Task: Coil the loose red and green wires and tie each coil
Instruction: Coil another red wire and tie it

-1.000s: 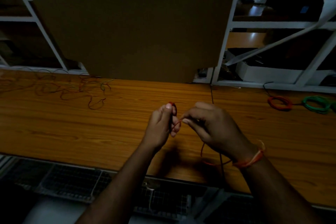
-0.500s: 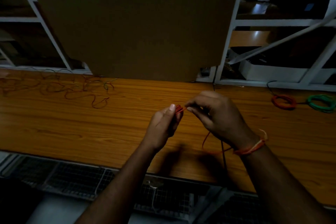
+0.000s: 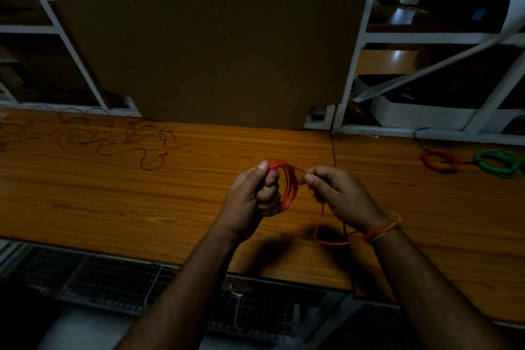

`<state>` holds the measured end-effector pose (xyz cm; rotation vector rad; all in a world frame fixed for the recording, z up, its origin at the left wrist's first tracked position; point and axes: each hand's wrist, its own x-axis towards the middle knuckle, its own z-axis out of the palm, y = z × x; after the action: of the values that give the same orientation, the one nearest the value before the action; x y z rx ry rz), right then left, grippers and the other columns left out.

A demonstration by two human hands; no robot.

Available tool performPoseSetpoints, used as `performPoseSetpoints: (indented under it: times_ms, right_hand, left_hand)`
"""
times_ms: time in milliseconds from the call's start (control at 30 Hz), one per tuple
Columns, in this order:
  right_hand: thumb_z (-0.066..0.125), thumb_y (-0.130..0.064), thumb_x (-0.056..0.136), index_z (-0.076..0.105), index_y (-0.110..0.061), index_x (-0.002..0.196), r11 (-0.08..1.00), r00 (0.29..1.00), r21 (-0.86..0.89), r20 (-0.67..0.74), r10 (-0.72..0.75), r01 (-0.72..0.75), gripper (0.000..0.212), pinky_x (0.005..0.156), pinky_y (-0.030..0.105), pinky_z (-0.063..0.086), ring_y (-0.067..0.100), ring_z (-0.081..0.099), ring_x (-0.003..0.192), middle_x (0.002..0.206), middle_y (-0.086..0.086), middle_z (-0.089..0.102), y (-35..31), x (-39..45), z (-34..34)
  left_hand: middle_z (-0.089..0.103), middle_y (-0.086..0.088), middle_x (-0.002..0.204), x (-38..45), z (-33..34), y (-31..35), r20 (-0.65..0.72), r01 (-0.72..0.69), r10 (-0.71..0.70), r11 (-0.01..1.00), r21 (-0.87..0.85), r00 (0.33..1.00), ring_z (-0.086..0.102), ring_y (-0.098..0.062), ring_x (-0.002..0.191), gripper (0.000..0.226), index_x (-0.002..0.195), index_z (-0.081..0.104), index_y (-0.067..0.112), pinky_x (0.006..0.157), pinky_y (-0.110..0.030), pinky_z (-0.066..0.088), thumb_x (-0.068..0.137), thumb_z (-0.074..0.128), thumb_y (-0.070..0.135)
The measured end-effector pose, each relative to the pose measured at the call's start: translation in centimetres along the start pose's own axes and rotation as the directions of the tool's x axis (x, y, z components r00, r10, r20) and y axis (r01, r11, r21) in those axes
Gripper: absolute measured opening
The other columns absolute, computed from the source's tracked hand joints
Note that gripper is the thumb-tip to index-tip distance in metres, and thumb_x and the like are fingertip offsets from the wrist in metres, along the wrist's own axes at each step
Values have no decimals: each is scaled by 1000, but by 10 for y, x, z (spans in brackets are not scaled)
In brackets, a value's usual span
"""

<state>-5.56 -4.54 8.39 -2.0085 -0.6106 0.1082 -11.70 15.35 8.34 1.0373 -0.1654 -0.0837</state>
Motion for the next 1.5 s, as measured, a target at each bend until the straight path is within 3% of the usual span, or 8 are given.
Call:
performPoseSetpoints:
  times_ms: [233,400,567,900,1067,1267,1433,1500]
  right_hand:
    - [56,-18,103,65,-24,115,958,926,-140,254,280,-251,16,72,31,53,3,65,67,81,-2,69,17,-13,16]
    - [64,-29,99,63,-26,128,857,868,-514,406,288,-44,29,66,17,42,2,59,76,87,-7,66,-4,-19,7]
    - [47,-29,107,67,-19,111,827,846,-527,517,128,197,23,70,30,42,0,48,67,82,-6,64,-29,-26,3]
    - [42,-42,102,62,-25,94,865,922,-372,318,-223,337,27,62,35,47,3,55,68,74,-13,59,-53,-26,-4]
    - [61,-19,101,67,-23,94,867,912,-302,241,-333,397,10,61,7,36,-17,54,72,70,-32,48,-68,-20,-4]
    - [63,-15,99,70,-20,92,873,916,-283,178,-360,398,11,62,8,41,-9,61,72,73,-30,59,-71,-13,-15]
    - [61,-29,100,68,-26,95,871,924,-309,99,-370,382,9,53,22,44,7,60,67,75,-14,62,-65,-2,-22]
    - [61,-29,99,67,-28,95,878,926,-302,51,-375,372,8,56,19,46,7,60,70,78,-14,63,-64,3,-27]
  left_hand:
    - [24,11,50,15,2,12,-103,-24,-21,907,-421,994,20,-4,38,30,81,48,18,41,-19,21,101,39,39]
    - [35,10,55,26,-10,20,-284,-130,1,891,-435,959,30,-3,42,33,88,53,16,44,-18,27,107,37,38]
    - [44,7,63,29,-18,17,-397,-165,15,924,-346,918,42,-5,49,33,96,55,15,48,-19,40,109,36,39]
    - [67,-4,71,18,-1,7,-314,-73,123,984,165,942,68,-18,65,39,106,55,8,61,-29,55,110,31,39]
    - [62,-1,68,18,6,0,-216,-26,125,911,411,968,58,-14,58,43,108,55,3,52,-25,44,111,30,38]
    - [53,-6,62,18,5,-4,-146,-23,105,878,478,984,49,-17,51,47,105,57,0,47,-25,40,112,29,37]
    - [38,3,58,18,6,-5,-49,-40,67,906,421,997,29,-15,51,53,75,64,25,50,-29,23,111,28,41]
    - [39,2,61,16,7,-5,-32,-16,31,917,399,999,30,-16,52,53,81,66,22,52,-30,23,109,30,48]
